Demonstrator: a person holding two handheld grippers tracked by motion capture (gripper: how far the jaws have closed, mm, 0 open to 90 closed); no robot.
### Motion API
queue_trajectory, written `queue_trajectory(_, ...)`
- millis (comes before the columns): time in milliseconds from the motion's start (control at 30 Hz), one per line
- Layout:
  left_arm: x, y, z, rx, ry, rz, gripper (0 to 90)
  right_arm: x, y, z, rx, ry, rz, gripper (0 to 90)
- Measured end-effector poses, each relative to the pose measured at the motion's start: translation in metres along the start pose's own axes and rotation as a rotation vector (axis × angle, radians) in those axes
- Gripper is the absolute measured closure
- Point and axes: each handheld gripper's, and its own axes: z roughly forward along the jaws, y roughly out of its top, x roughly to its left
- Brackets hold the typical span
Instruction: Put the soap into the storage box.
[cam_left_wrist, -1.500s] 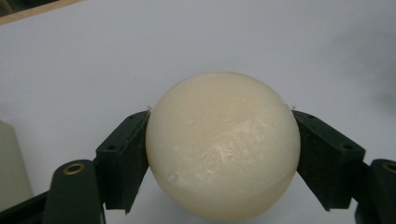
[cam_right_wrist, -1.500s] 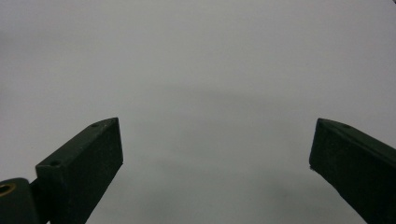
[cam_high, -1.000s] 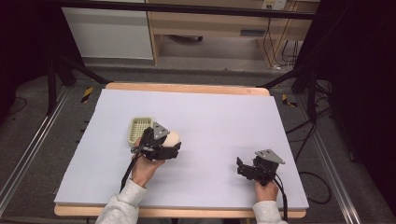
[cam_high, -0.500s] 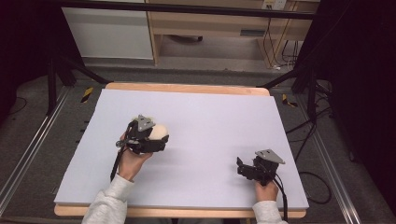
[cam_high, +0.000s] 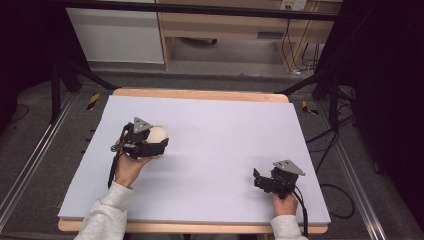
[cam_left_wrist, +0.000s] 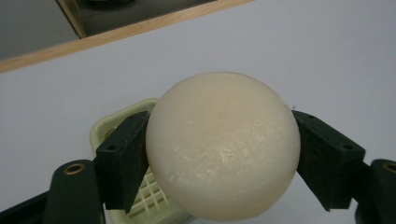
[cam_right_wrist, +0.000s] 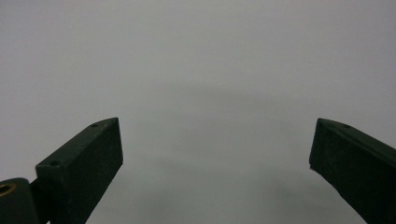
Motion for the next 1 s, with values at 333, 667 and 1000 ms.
queue_trajectory(333, 0.024, -0.009, 0.006, 0.024, 0.035, -0.040, 24.1, 0.000, 0.000, 0.000, 0.002, 0.000, -0.002, 3.2)
queue_trajectory(667, 0.037, -0.018, 0.016, 0.052, 0.048, -0.053, 24.1, 0.000, 0.000, 0.001, 0.006, 0.002, -0.005, 3.2)
queue_trajectory(1000, 0.041, -0.023, 0.027, 0.076, 0.055, -0.049, 24.1, 0.000, 0.000, 0.001, 0.011, 0.005, -0.003, 3.2)
